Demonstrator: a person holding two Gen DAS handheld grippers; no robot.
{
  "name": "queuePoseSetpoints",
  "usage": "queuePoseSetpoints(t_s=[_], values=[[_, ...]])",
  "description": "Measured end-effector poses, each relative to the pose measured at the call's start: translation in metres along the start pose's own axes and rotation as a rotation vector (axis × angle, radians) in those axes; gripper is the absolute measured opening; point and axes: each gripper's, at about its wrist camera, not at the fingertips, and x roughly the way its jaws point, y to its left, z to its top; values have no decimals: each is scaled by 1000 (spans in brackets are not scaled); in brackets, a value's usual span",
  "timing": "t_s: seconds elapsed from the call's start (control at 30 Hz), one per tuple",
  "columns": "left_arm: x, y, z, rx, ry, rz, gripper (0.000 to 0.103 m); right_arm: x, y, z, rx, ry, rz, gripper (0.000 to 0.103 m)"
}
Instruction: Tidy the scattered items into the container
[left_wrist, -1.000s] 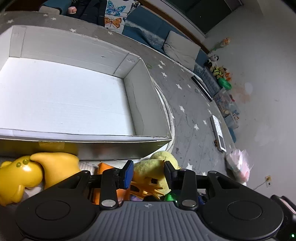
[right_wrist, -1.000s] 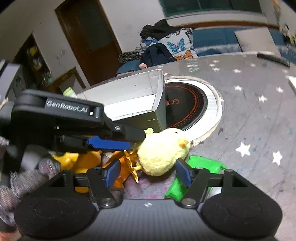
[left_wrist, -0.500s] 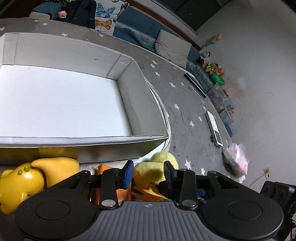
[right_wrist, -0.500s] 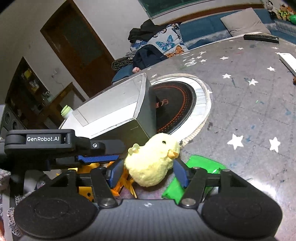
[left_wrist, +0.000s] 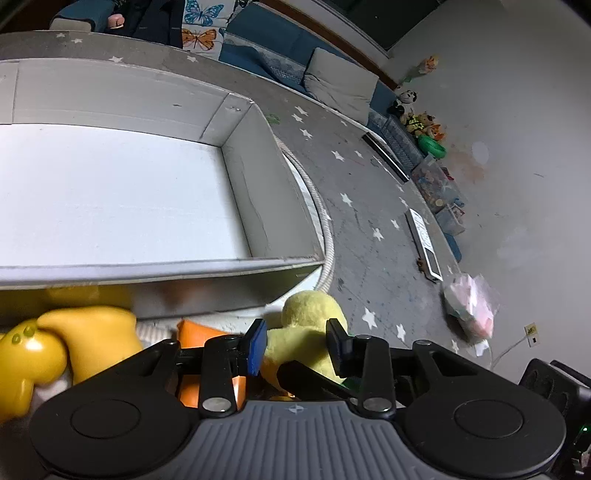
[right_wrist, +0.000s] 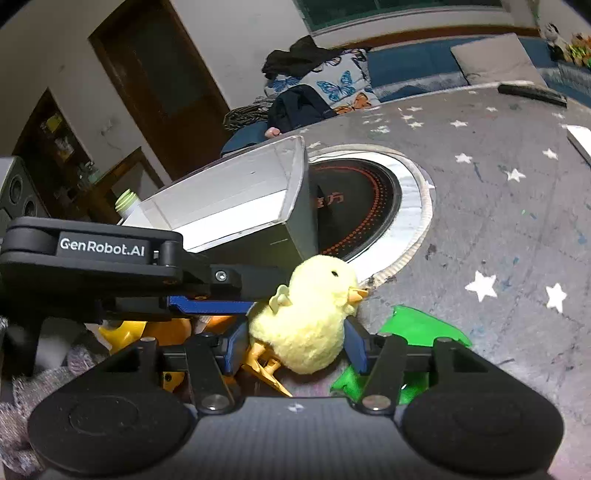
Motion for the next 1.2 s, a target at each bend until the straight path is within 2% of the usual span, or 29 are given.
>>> queuePoseSetpoints(t_s=[0.1, 0.33, 0.5, 0.6, 0.77, 1.03, 1.2], values=[[-14, -6, -5, 23, -23, -2, 37, -5, 5, 0, -25, -7, -2, 55], [-52, -22, 1, 58, -144, -9, 37, -33, 33, 19, -133, -116, 22, 54], [-62, -17, 21, 42, -214, 19, 37, -21, 48, 45, -219, -151, 38, 53], [-58, -6, 38, 1, -233, 37, 37, -2, 55, 61, -260, -137, 46, 53], [-42, 20, 63, -88, -238, 67, 37, 32, 64, 79, -302, -92, 60, 53], [-10, 55, 78, -191, -170, 27, 37, 74, 67, 87, -313, -18, 33, 44], [-9, 60, 74, -192, -168, 10, 37, 67, 64, 82, -320, -41, 14, 44]])
